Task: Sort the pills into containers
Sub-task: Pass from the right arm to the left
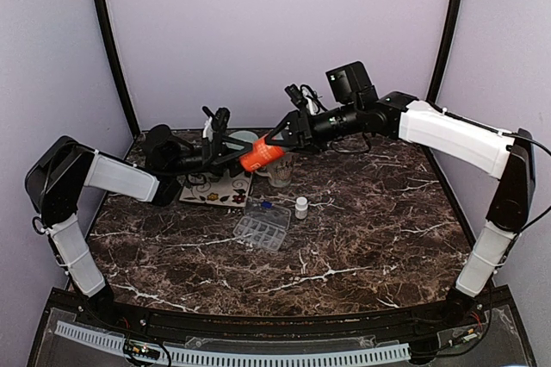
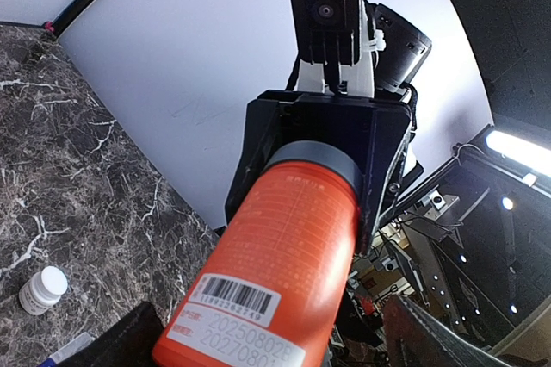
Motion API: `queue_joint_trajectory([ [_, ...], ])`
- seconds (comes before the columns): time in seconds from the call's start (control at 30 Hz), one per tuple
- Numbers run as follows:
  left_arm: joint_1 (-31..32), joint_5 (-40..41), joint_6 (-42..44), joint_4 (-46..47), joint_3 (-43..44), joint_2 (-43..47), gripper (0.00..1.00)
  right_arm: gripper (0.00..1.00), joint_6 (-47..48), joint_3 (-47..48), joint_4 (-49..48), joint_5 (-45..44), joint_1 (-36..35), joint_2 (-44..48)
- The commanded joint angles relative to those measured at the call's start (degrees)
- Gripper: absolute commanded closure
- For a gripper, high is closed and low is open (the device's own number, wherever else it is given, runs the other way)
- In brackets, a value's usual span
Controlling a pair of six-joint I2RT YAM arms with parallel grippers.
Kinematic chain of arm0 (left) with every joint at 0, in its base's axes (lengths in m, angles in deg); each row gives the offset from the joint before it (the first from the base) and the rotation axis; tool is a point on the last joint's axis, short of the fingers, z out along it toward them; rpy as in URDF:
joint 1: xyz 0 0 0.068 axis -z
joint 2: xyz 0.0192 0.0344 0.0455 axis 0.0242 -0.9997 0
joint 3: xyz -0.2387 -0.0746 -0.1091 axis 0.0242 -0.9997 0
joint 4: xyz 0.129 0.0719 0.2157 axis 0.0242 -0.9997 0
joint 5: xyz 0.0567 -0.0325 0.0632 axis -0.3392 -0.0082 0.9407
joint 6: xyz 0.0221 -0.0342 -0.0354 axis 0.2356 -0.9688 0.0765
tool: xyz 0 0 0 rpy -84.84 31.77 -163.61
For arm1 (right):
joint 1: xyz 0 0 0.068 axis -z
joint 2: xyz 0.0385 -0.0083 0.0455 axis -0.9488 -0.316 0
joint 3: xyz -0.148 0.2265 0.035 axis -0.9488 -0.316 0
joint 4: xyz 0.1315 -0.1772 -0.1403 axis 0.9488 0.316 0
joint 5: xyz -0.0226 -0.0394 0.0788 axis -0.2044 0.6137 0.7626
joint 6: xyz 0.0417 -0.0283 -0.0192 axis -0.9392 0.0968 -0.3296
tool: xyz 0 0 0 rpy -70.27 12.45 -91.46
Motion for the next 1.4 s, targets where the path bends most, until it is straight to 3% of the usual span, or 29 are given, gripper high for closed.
queue_joint_trajectory([
  [0.0,-0.2,-1.8,-2.0,6.2,-1.5,1.1,0.09,1.0,-1.3,-0.9,-5.5,1.5,0.5,0.7],
  [0.57,-0.2,-2.7,-1.3,6.4,-1.6,1.1,0.1,1.0,-2.4,0.7,-7.5,4.4,0.7,-2.6],
  [0.8,-0.3,-3.1,-1.6,6.6,-0.6,0.5,0.19,1.0,-2.9,0.3,-8.9,5.0,0.9,-3.3],
  [0.97,-0.2,-3.5,-3.2,8.9,0.0,-0.4,0.3,1.0,-3.8,-1.3,-10.7,5.6,1.3,-3.2],
  [1.27,-0.7,-4.4,-7.6,15.1,0.7,-3.1,0.71,1.0,-3.9,-2.7,-11.3,5.6,1.7,-2.7],
  [1.37,-0.9,-4.3,-8.6,17.2,0.0,-3.3,0.77,1.0,-3.3,-2.6,-10.4,5.3,1.8,-2.7],
])
